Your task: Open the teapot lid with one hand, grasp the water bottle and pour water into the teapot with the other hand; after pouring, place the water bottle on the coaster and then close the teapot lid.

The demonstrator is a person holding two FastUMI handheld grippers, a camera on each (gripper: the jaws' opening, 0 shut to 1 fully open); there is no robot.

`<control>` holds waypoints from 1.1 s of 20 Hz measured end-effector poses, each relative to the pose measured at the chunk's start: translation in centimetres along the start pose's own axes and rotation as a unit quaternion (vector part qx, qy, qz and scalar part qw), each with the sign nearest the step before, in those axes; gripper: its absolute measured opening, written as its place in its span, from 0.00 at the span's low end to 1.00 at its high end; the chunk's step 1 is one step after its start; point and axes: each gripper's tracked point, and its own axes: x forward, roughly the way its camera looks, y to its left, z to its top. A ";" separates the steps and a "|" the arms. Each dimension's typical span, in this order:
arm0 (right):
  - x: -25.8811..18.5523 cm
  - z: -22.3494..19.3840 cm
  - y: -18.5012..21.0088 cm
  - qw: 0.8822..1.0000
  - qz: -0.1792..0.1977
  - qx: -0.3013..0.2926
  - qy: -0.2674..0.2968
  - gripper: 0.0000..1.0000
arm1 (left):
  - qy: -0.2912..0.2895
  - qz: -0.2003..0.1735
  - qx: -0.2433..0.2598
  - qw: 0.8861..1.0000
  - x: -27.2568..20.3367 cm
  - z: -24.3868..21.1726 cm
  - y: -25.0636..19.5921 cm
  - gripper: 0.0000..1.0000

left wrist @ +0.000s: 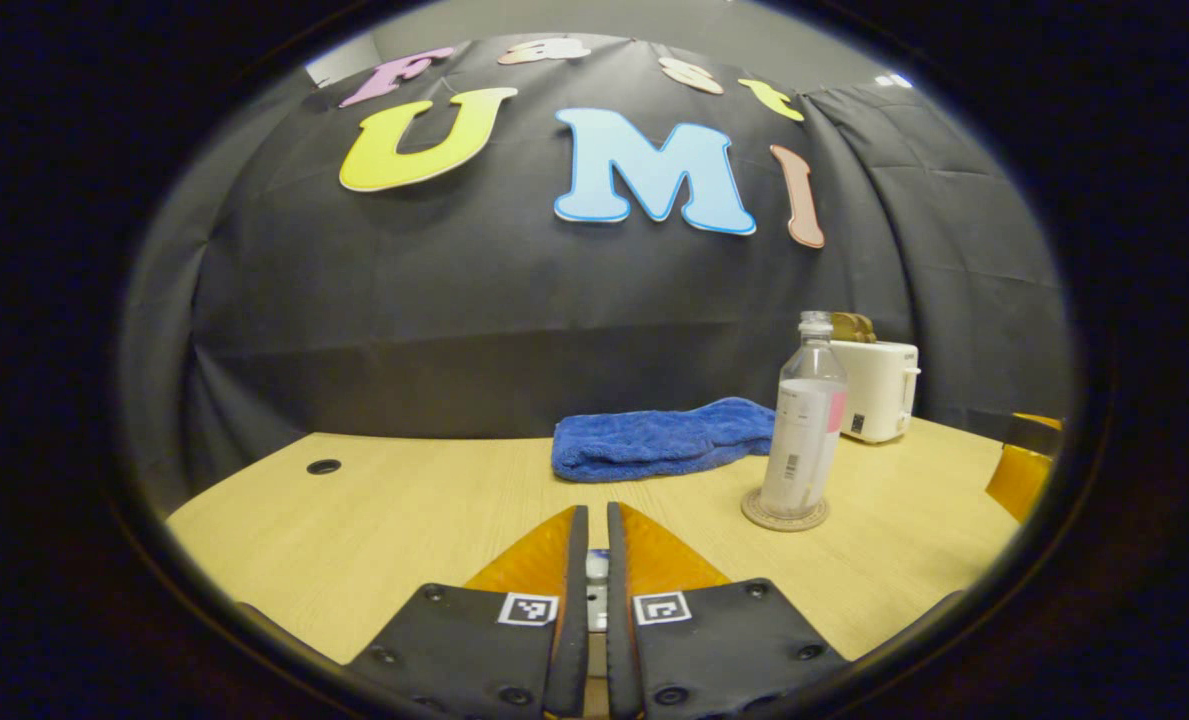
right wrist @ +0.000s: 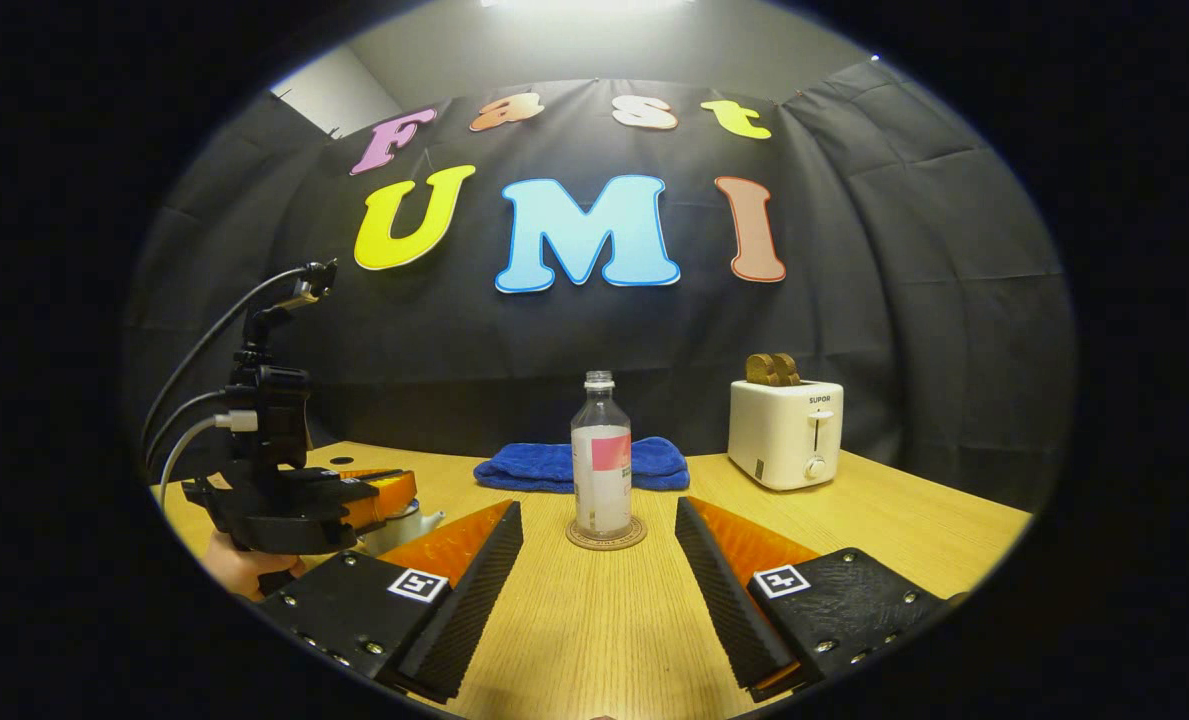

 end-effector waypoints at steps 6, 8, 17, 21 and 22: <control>0.0 -0.4 0.6 1.000 0.004 -0.017 0.003 0.95 | -0.007 0.000 -0.008 1.000 -0.9 1.1 0.1 0.24; 0.1 -0.5 0.8 1.000 0.005 -0.023 0.003 0.95 | -0.020 0.002 -0.006 1.000 -2.4 1.9 0.1 0.33; -1.1 -2.0 1.8 0.999 0.011 -0.033 0.020 0.95 | -0.055 0.007 0.003 0.998 -11.0 3.6 0.1 0.42; -2.6 -1.1 1.7 0.999 0.001 -0.041 0.000 0.95 | -0.055 0.007 -0.018 0.998 -14.1 2.8 0.3 0.48; -3.0 -1.1 1.8 0.999 -0.002 -0.046 -0.003 0.95 | -0.052 0.006 -0.025 0.998 -14.8 2.4 0.3 0.48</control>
